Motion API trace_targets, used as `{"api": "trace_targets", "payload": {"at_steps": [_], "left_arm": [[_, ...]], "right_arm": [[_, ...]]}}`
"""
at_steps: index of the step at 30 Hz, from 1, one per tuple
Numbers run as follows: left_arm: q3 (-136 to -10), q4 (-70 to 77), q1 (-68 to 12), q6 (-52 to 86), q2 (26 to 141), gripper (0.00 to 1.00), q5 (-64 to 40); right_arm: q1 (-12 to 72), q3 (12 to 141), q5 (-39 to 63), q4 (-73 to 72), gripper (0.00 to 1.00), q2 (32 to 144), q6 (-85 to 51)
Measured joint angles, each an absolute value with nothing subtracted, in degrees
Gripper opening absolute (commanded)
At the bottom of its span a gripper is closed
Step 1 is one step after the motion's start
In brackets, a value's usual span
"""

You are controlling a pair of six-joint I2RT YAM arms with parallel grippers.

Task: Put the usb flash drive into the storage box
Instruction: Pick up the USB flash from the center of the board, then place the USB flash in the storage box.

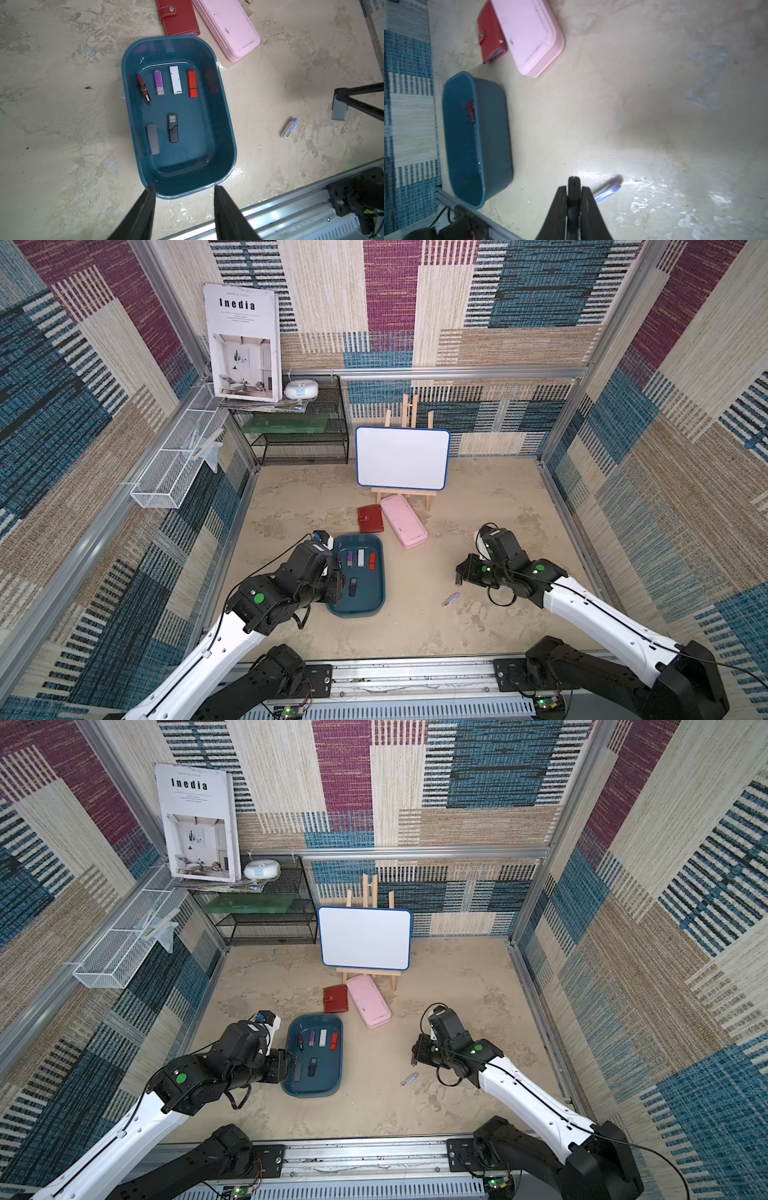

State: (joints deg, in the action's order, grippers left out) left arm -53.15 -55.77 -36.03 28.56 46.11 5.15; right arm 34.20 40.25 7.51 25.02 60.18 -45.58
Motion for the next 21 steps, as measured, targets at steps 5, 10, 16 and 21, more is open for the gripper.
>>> {"api": "trace_targets", "payload": {"at_steps": [5,10,16,21], "left_arm": [[-53.3,-55.9,-36.0,29.3,46.3,0.5,6.7],[-53.3,-56.5,-36.1,29.7,46.0,0.5,8.2],[-53.5,-56.9,-36.1,30.1,45.8,0.5,9.7],[-53.5,-57.0,-36.0,30.7,44.7,0.5,10.8]], "right_arm": [[44.0,52.9,8.2,24.0,0.05,70.4,-47.2],[50.5,64.4,7.8,23.0,0.05,83.7,-47.5],[54.0,72.7,8.4,21.8,0.06,95.9,-47.3],[56.0,78.5,9.3,22.1,0.07,105.5,-46.6]]}}
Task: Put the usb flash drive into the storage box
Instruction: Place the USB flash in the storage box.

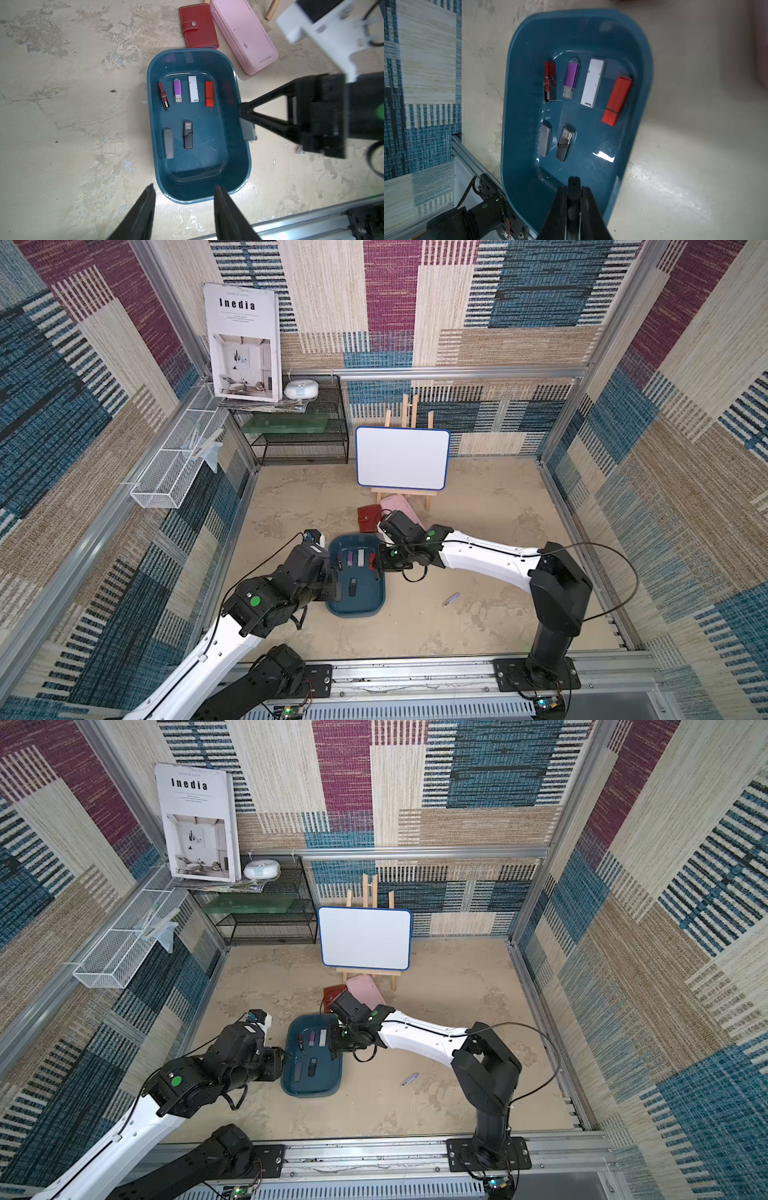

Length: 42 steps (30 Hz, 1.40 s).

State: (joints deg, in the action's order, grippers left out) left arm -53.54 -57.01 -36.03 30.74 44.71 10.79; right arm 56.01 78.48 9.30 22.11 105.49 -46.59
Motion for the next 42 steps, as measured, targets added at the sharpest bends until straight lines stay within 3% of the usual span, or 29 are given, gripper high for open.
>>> {"api": "trace_targets", "payload": {"at_steps": [13,31,38,42], "left_arm": [[-53.5,-57.0,-36.0,30.9,44.8,0.51,11.2],[-53.6,-57.0,-36.1,30.9,45.3,0.51,10.7],[-53.6,-57.0,-36.0,30.9,45.3,0.51,10.7],[-53.6,-57.0,-36.0,30.9,45.5,0.51,10.7]], "right_arm": [[59.0,88.2,7.0,25.8,0.13,119.7,-46.2],[59.5,88.9,5.7,21.7,0.23,123.8,-50.1],[59.6,90.1,7.6,20.5,0.43,124.4,-50.1],[59.7,90.1,7.8,20.7,0.46,124.0,-50.0]]}}
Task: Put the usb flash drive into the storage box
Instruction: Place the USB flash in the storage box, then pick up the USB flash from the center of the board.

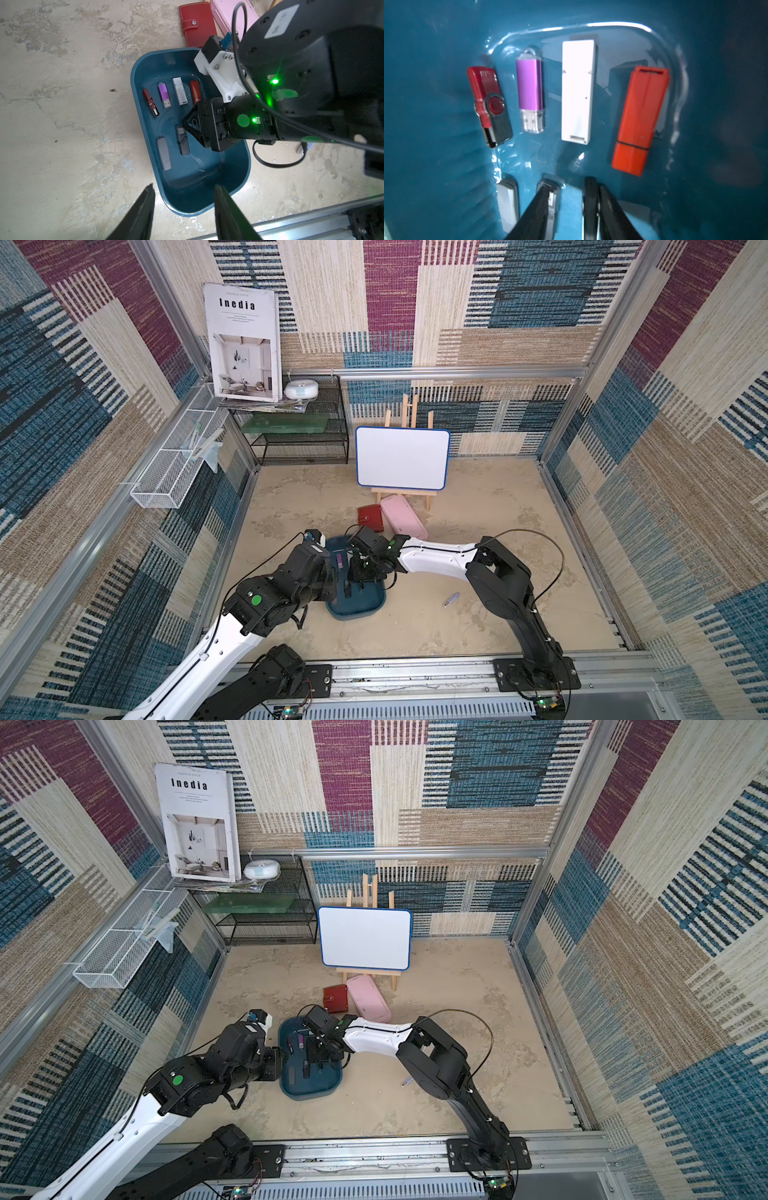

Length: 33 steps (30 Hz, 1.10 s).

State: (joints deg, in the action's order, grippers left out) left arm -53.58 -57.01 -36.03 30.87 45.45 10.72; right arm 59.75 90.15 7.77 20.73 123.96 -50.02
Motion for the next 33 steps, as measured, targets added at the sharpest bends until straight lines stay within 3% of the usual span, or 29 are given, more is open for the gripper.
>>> {"api": "trace_targets", "payload": {"at_steps": [19,29,33], "left_arm": [[-53.6,-57.0,-36.0,30.9,46.3,0.51,10.7],[-54.2,-55.1,-36.6,28.1,51.5,0.49,1.5],[-54.7,-52.2,-42.0,28.3,55.3,0.5,-1.0]], "right_arm": [[58.0,84.9,5.9,24.2,0.46,108.9,-45.1],[43.0,63.1,-1.9,21.9,0.51,86.2,-41.8],[34.4,53.6,-5.8,19.5,0.57,77.1,-39.0]]}}
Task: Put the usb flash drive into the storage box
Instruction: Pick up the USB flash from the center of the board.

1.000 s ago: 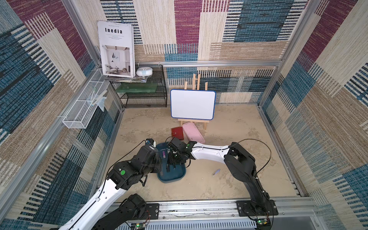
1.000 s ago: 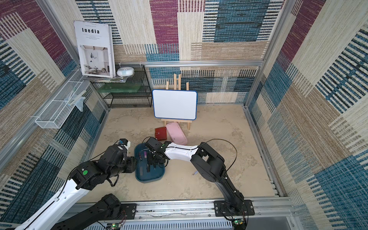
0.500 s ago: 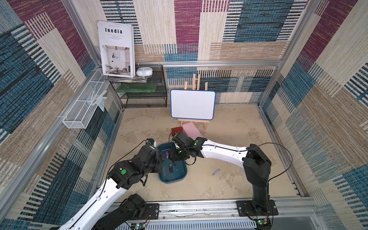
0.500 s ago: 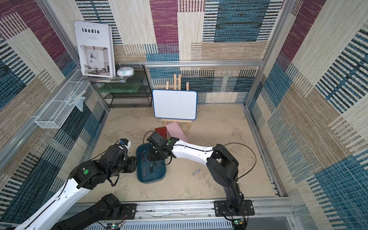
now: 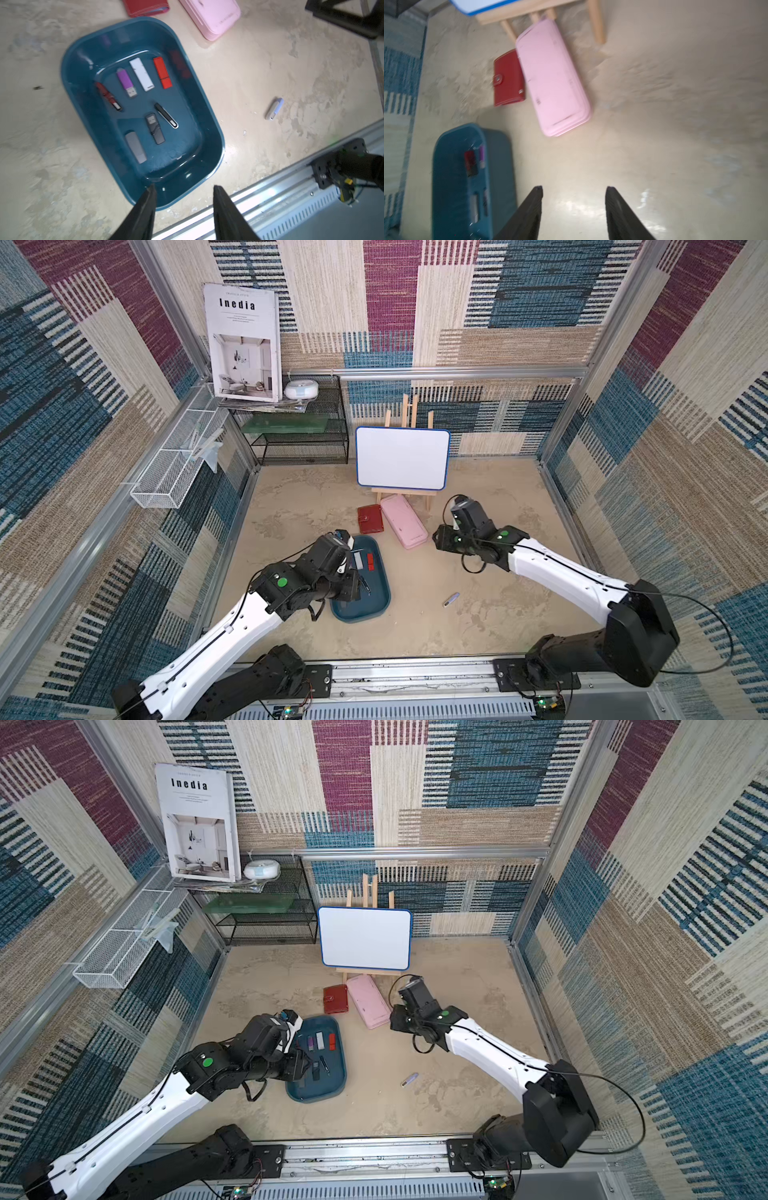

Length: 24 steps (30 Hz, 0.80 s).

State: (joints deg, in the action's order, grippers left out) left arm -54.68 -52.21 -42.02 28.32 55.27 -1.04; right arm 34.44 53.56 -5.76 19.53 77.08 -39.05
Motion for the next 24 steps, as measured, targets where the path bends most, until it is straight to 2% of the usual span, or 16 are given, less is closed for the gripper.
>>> {"api": "trace_targets", "payload": {"at_steps": [2,3,4,11,17,24], "left_arm": [[-56.2,-50.8,-47.3,28.4,59.4,0.5,-0.6],[-57.2,-50.2,-49.5,28.6,61.5,0.5,0.2],[-58.6,-49.7,-51.7,28.6,64.2,0.49,0.6],[-71.3,-45.5,-60.3,27.0,86.6,0.48,2.2],[-83.1,-43.1,-62.6,23.5,104.0,0.5,0.8],[-91.8,-42.9,-62.6,19.8,116.2,0.48,-2.0]], "right_arm": [[29.8,48.6,-7.5,17.8,0.58,72.8,-37.5],[33.6,46.5,-7.8,16.9,0.59,71.3,-36.8],[25.8,44.1,-8.3,15.8,0.59,69.6,-36.1],[15.9,35.6,-10.3,10.3,0.6,66.1,-35.4],[13.4,29.3,-13.7,5.8,0.6,64.5,-36.9],[12.8,23.6,-18.0,0.4,0.6,61.8,-38.6]]}}
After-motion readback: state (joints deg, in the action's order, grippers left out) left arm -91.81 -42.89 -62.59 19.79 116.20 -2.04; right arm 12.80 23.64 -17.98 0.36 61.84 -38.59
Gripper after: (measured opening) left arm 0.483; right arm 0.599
